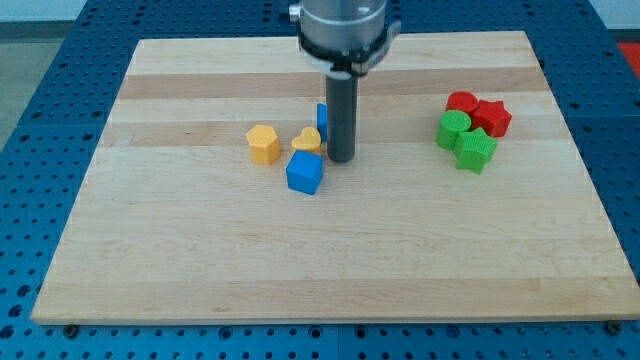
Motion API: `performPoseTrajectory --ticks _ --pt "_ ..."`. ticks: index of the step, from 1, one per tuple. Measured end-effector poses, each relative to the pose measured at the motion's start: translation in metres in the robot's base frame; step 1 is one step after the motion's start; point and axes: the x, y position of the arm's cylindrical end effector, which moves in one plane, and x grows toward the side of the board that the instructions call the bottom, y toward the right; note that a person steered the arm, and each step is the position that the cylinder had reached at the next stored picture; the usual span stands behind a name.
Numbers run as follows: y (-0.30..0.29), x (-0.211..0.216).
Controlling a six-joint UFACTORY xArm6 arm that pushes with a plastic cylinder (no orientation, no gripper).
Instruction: Move yellow hexagon towards yellow heart
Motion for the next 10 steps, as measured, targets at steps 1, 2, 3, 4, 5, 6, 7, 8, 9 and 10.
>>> performPoseTrajectory --ticks 1,2,3,4,5,6,7,8,9,10 --pt "0.0 0.054" --pt "-0.025 0.079" --pt "-0.067 0.033" --pt "-0.071 0.026" --pt "-0.048 -0.015" --pt "-0.046 -0.017" --pt "-0.046 -0.022" --pt "-0.046 -0.042" --pt "-0.055 -0.012" --pt "-0.074 0.022"
